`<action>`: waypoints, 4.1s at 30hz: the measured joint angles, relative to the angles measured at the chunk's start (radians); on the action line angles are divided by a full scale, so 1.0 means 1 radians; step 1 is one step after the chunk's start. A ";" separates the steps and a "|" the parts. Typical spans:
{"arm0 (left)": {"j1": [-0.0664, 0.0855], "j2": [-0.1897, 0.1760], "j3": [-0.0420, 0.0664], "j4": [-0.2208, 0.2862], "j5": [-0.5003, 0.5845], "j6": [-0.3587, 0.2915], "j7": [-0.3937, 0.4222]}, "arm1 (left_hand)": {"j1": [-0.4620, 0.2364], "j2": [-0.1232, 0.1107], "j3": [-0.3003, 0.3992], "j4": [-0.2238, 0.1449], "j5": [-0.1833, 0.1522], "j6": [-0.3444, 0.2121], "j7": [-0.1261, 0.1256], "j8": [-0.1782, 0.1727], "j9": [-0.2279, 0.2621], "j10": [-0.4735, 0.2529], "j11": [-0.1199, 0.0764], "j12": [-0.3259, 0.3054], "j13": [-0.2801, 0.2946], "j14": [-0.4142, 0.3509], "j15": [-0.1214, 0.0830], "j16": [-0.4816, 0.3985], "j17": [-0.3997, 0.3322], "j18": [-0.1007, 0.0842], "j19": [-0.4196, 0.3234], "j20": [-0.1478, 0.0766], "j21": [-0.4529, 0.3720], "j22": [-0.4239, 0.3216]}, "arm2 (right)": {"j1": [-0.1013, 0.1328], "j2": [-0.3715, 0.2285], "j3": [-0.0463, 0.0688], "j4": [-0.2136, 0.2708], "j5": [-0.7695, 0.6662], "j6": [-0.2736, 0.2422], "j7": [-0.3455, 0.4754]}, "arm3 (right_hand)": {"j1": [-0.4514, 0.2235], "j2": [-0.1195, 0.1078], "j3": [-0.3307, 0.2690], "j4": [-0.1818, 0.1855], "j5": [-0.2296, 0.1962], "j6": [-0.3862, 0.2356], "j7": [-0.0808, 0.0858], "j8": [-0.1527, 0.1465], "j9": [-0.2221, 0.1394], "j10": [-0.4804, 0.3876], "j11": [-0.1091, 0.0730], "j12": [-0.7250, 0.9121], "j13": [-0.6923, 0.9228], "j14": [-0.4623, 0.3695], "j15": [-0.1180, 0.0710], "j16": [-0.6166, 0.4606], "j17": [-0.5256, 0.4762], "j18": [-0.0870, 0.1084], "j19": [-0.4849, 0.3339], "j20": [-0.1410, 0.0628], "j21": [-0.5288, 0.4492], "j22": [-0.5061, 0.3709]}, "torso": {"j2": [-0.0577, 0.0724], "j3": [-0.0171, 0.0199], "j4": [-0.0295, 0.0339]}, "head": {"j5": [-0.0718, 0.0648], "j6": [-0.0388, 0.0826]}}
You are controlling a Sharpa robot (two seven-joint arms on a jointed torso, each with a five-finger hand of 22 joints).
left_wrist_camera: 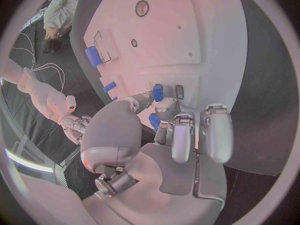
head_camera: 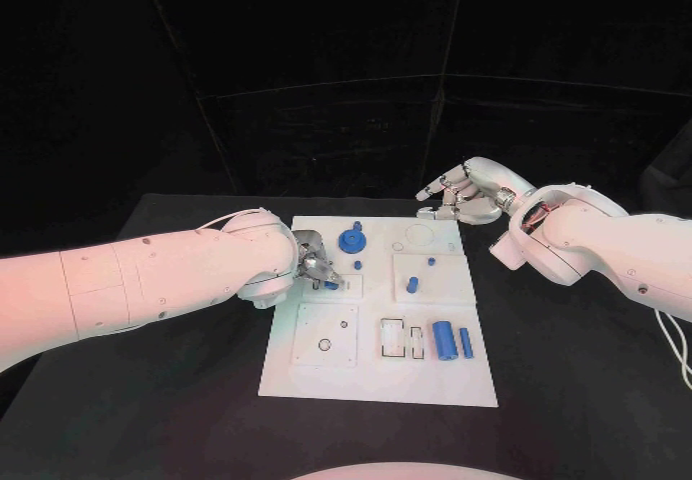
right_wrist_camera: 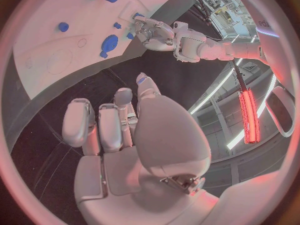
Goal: Assemble the parts on the task board
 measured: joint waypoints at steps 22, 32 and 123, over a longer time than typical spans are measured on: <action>-0.001 0.016 -0.001 -0.021 -0.001 0.011 -0.005 | -0.080 -0.007 -0.039 -0.011 0.001 0.036 -0.010 0.001 -0.020 0.016 -0.009 0.032 0.023 -0.004 -0.004 0.000 0.000 0.000 0.000 -0.007 0.016 0.000 | 0.000 0.002 0.000 0.001 0.000 0.001 0.000 | -0.002 0.002 0.000 0.000 0.000 0.000 0.000 0.000 0.000 0.000 0.000 -0.004 -0.004 0.000 0.000 -0.006 -0.005 0.000 0.000 0.000 -0.005 -0.006 | 0.000 0.0001 -0.0001 | -0.006 -0.006; -0.002 0.022 -0.002 -0.029 -0.001 0.013 -0.006 | -0.119 -0.007 -0.096 0.022 0.001 0.054 -0.010 0.001 -0.031 0.023 -0.009 0.038 0.027 0.000 -0.007 0.000 0.000 -0.015 0.000 -0.007 0.020 0.000 | 0.000 0.002 0.000 0.002 -0.001 0.001 0.000 | -0.004 0.004 -0.003 0.003 0.000 0.000 0.000 0.000 0.000 0.000 0.000 -0.008 -0.007 0.000 0.000 -0.010 -0.010 0.000 -0.004 -0.004 -0.005 -0.010 | 0.000 -0.0001 -0.0001 | -0.007 -0.006; 0.026 0.168 0.079 -0.464 0.024 0.315 0.055 | 0.036 0.080 -0.610 0.169 -0.073 0.006 0.024 -0.051 -0.175 -0.072 0.022 -0.083 -0.143 0.000 0.007 0.000 0.000 -0.015 0.000 0.007 -0.070 -0.019 | 0.000 0.024 0.000 -0.016 -0.001 0.002 0.005 | -0.016 0.010 -0.014 0.009 0.000 0.000 0.000 0.000 0.000 -0.004 -0.004 -0.018 -0.019 0.000 0.000 -0.020 -0.021 0.000 -0.008 0.000 -0.019 -0.023 | 0.014 -0.0027 -0.0091 | 0.003 0.015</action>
